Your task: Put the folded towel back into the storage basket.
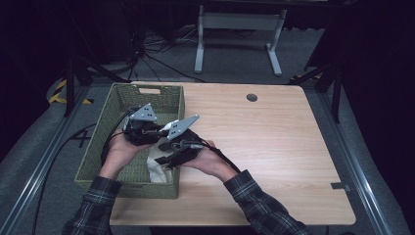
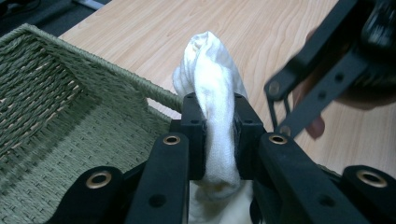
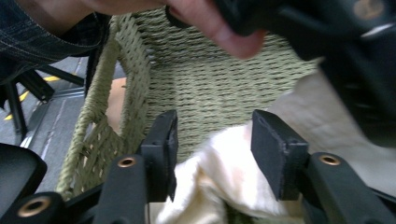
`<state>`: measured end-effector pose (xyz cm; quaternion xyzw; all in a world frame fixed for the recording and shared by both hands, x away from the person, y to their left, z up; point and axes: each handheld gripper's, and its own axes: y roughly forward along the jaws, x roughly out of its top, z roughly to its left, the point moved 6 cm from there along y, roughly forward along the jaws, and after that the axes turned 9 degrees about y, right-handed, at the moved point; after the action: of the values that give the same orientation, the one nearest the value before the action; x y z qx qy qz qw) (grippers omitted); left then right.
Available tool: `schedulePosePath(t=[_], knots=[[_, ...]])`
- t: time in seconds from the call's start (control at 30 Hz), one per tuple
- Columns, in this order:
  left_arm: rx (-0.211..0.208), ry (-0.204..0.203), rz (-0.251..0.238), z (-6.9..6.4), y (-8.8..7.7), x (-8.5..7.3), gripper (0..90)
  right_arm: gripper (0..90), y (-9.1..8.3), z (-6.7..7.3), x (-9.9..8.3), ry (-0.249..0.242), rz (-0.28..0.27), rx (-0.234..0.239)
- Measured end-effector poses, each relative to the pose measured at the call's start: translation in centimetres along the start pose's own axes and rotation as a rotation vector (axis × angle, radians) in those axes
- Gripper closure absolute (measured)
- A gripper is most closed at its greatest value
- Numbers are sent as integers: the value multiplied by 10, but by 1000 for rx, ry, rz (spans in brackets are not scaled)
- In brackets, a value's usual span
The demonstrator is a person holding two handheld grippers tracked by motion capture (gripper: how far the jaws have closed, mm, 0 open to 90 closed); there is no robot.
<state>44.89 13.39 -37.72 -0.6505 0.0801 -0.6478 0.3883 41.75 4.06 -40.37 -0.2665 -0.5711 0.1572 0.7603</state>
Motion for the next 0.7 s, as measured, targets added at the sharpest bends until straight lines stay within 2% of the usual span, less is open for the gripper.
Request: schedulePosePath(t=[0.07, 0.1, 0.2, 0.3, 0.37, 0.53, 0.7], knots=[[5, -13, 2, 1, 1, 2, 792, 468, -7, -4, 0, 4, -2, -12], [11, -3, 10, 4, 1, 2, 793, 461, -10, -5, -1, 4, -2, -14], [15, -27, 10, 8, 2, 7, 792, 436, -26, -11, -3, 9, -17, -30], [35, -30, 38, 15, 2, 9, 792, 416, -41, -16, -6, 11, -31, -48], [53, -42, 40, 21, 3, 10, 791, 392, -50, -19, -10, 11, -31, -50], [79, -70, 53, 32, 8, 13, 790, 359, -75, -28, -24, 5, -21, -79], [118, -89, 96, 44, 15, 12, 782, 343, -101, -39, -47, 19, -18, -115]])
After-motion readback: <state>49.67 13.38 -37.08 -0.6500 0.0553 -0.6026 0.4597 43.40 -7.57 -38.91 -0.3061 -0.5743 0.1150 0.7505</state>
